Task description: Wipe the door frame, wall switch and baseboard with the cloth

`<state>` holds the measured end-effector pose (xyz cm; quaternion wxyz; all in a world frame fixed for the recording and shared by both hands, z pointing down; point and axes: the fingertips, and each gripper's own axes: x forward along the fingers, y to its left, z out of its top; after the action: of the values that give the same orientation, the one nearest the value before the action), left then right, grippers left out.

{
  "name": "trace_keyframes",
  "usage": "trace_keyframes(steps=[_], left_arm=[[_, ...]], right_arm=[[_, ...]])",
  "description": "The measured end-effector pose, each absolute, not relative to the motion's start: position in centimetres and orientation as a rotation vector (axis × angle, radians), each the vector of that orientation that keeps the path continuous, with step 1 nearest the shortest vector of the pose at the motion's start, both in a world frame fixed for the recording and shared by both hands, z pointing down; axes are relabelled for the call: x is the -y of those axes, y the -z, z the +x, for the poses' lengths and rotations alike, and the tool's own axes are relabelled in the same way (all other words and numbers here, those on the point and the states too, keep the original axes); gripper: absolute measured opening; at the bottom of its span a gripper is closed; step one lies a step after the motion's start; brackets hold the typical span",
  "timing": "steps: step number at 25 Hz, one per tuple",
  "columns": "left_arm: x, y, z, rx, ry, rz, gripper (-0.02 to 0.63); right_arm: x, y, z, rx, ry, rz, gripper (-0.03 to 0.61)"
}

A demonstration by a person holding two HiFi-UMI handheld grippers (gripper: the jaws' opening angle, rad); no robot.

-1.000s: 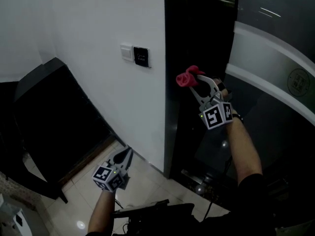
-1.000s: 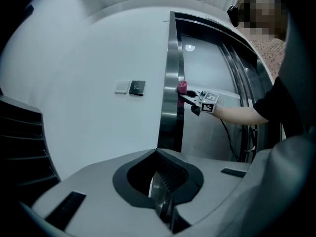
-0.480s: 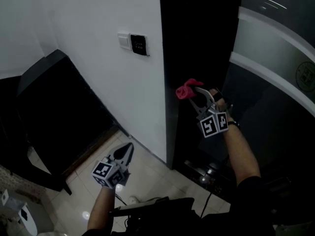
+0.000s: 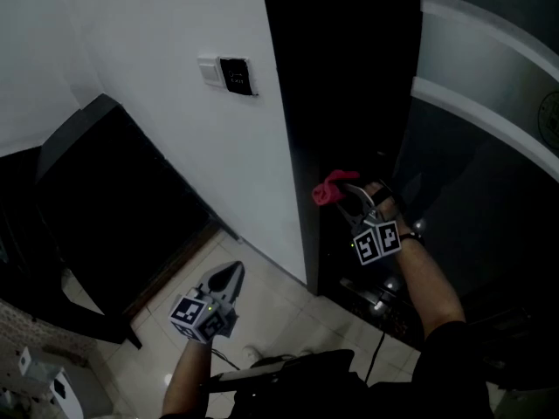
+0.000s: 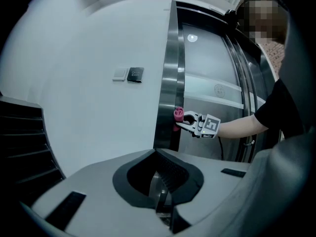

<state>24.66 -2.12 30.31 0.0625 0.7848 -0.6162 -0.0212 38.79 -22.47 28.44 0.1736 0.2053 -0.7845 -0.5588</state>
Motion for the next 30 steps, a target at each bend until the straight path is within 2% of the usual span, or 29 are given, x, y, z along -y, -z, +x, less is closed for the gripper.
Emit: trace_keyframes(steps=[14, 20, 24, 30], left_arm=[[2.3, -31.9, 24.0, 1.795, 0.011, 2.367, -0.014], [2.1, -32.0, 22.8, 1.758, 0.028, 2.39, -0.014], [1.8, -31.0, 22.3, 1.701, 0.098, 2.437, -0.012], [1.8, -30.3, 21.7, 1.706, 0.212, 2.449, -0.014]], right_arm=[[22.1, -38.3, 38.5, 2.173, 1.467, 0.501, 0.087], [22.2, -39.8, 38.8, 2.163, 1.346, 0.55, 0.086], [22.7, -34.5, 40.5, 2.133, 1.384, 0.669, 0.086], [25.3, -18.0, 43.0, 2.036, 1.643, 0.901, 0.086]])
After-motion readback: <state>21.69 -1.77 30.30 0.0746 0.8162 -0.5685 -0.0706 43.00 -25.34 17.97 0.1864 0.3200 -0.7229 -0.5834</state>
